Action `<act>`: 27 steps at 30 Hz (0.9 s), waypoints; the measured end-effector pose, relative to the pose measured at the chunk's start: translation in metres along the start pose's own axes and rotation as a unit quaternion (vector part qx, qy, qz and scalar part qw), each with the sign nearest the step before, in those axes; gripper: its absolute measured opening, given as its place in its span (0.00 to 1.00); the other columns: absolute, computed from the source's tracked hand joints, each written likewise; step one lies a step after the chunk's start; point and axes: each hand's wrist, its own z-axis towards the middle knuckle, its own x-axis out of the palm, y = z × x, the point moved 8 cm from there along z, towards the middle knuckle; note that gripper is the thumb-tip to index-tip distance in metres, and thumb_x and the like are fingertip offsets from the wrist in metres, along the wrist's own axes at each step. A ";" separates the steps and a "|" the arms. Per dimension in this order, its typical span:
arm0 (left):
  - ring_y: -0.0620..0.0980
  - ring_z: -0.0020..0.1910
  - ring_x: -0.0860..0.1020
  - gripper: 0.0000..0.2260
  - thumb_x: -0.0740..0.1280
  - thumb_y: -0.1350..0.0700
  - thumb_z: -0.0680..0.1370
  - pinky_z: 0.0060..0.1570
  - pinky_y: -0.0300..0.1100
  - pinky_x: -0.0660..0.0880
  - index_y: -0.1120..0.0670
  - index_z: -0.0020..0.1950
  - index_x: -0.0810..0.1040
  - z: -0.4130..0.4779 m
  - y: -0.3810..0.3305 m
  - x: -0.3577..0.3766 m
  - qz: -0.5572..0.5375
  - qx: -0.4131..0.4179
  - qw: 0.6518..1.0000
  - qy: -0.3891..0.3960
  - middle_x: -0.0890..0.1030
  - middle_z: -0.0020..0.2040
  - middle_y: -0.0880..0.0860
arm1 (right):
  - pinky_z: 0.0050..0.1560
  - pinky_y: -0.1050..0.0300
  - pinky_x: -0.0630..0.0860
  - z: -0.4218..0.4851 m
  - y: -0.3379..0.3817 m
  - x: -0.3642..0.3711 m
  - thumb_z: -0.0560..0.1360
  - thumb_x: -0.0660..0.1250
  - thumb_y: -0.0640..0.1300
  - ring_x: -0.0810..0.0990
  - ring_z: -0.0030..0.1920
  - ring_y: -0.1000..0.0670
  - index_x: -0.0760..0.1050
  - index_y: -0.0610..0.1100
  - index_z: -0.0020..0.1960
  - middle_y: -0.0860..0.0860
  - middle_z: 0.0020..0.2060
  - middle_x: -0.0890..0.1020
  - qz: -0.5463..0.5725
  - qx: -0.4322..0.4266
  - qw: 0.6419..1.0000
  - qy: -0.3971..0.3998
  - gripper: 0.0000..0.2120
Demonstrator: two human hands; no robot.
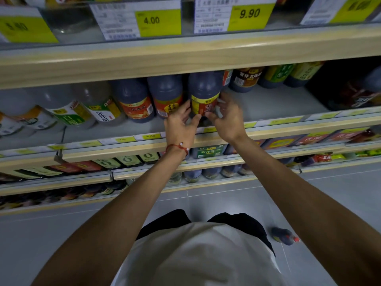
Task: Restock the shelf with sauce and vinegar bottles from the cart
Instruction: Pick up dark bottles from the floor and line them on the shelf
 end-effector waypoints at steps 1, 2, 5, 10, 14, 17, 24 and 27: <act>0.42 0.61 0.78 0.24 0.72 0.69 0.76 0.63 0.37 0.77 0.62 0.72 0.75 0.001 0.000 0.003 -0.015 -0.005 1.000 -0.006 0.79 0.63 0.49 | 0.63 0.54 0.79 0.003 0.000 0.001 0.74 0.77 0.35 0.81 0.61 0.50 0.73 0.39 0.70 0.45 0.62 0.82 0.000 -0.018 1.000 0.010 0.27; 0.41 0.61 0.78 0.24 0.72 0.69 0.75 0.62 0.36 0.77 0.62 0.72 0.75 0.002 0.001 0.005 -0.027 -0.012 0.999 -0.013 0.79 0.62 0.49 | 0.62 0.52 0.80 0.004 0.000 0.000 0.75 0.76 0.35 0.83 0.60 0.50 0.75 0.39 0.68 0.45 0.60 0.84 0.003 -0.030 1.000 0.010 0.24; 0.48 0.66 0.79 0.24 0.73 0.68 0.76 0.65 0.41 0.76 0.61 0.71 0.75 0.006 0.007 0.005 -0.049 -0.021 0.998 -0.036 0.80 0.65 0.53 | 0.58 0.50 0.83 0.008 -0.005 -0.004 0.75 0.76 0.36 0.85 0.54 0.52 0.79 0.39 0.63 0.46 0.54 0.86 0.022 -0.028 0.999 -0.003 0.17; 0.47 0.62 0.82 0.20 0.74 0.49 0.74 0.67 0.54 0.76 0.50 0.65 0.81 0.015 0.014 0.002 -0.022 0.005 0.998 -0.064 0.85 0.59 0.48 | 0.54 0.57 0.83 0.011 -0.004 -0.004 0.74 0.78 0.38 0.84 0.49 0.56 0.79 0.40 0.61 0.51 0.51 0.85 0.020 -0.033 0.999 -0.008 0.16; 0.48 0.59 0.82 0.16 0.72 0.44 0.75 0.66 0.56 0.76 0.39 0.63 0.79 0.018 0.013 -0.002 0.046 0.030 0.994 -0.091 0.84 0.53 0.37 | 0.53 0.52 0.84 0.017 -0.006 0.002 0.74 0.78 0.40 0.86 0.50 0.53 0.79 0.40 0.59 0.47 0.51 0.86 0.022 -0.031 0.999 -0.016 0.16; 0.52 0.56 0.83 0.10 0.72 0.48 0.77 0.63 0.56 0.76 0.46 0.57 0.86 0.016 0.008 -0.004 0.077 0.035 0.990 -0.113 0.86 0.51 0.41 | 0.52 0.53 0.84 0.021 -0.010 0.005 0.73 0.79 0.40 0.86 0.49 0.53 0.78 0.40 0.59 0.47 0.51 0.86 0.032 -0.027 0.999 -0.014 0.17; 0.41 0.54 0.83 0.14 0.73 0.57 0.75 0.64 0.51 0.79 0.57 0.60 0.84 0.012 0.011 0.005 0.012 0.001 0.996 -0.087 0.85 0.52 0.44 | 0.54 0.48 0.83 0.016 -0.009 0.004 0.73 0.79 0.41 0.85 0.51 0.50 0.77 0.41 0.62 0.46 0.54 0.84 0.026 -0.017 0.999 0.009 0.19; 0.45 0.56 0.83 0.16 0.73 0.60 0.77 0.63 0.50 0.79 0.59 0.64 0.82 0.000 0.005 0.003 0.055 -0.020 0.994 -0.087 0.83 0.55 0.46 | 0.60 0.48 0.80 0.002 -0.001 -0.008 0.75 0.76 0.43 0.82 0.57 0.47 0.78 0.41 0.64 0.46 0.60 0.82 -0.021 -0.024 0.999 0.016 0.19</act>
